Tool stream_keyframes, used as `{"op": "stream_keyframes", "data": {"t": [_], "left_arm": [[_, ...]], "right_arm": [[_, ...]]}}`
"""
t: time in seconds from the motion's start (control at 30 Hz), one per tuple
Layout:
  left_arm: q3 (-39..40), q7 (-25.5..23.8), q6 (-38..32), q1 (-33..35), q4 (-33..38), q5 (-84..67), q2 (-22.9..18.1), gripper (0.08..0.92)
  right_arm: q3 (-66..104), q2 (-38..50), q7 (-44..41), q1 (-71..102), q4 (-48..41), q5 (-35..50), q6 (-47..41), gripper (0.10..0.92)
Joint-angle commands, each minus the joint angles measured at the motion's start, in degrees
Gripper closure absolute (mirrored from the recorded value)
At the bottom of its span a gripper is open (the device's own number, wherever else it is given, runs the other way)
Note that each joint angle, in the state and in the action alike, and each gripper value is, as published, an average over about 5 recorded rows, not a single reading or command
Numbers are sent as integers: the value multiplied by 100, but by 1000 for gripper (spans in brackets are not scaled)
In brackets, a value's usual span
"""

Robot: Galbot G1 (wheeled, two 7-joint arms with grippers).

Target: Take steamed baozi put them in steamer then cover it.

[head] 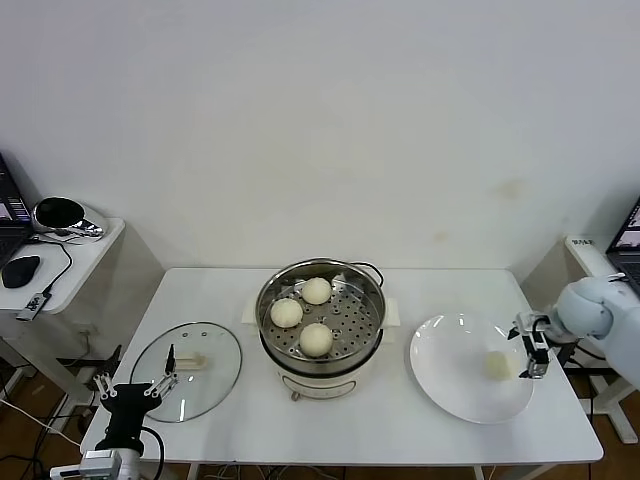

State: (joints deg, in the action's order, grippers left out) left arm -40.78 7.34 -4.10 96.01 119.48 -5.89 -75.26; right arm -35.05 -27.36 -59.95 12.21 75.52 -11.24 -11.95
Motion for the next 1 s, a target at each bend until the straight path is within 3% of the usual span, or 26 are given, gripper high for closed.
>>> {"op": "stream_keyframes", "data": {"t": [0.03,0.57,1.0], "left_arm": [[-5,-1,-3,4,2,1,1,177],[0,5,-11,6,-4,8,-19,177],[5,0,-10,9,8,8,-9,177]], "right_arm": [[400,-437,34,464,-458,-182,48,203],[439,-642,100,434,-609,-339,-3,284],[152,-371,-95,40,-309,-174,-121,455]]}}
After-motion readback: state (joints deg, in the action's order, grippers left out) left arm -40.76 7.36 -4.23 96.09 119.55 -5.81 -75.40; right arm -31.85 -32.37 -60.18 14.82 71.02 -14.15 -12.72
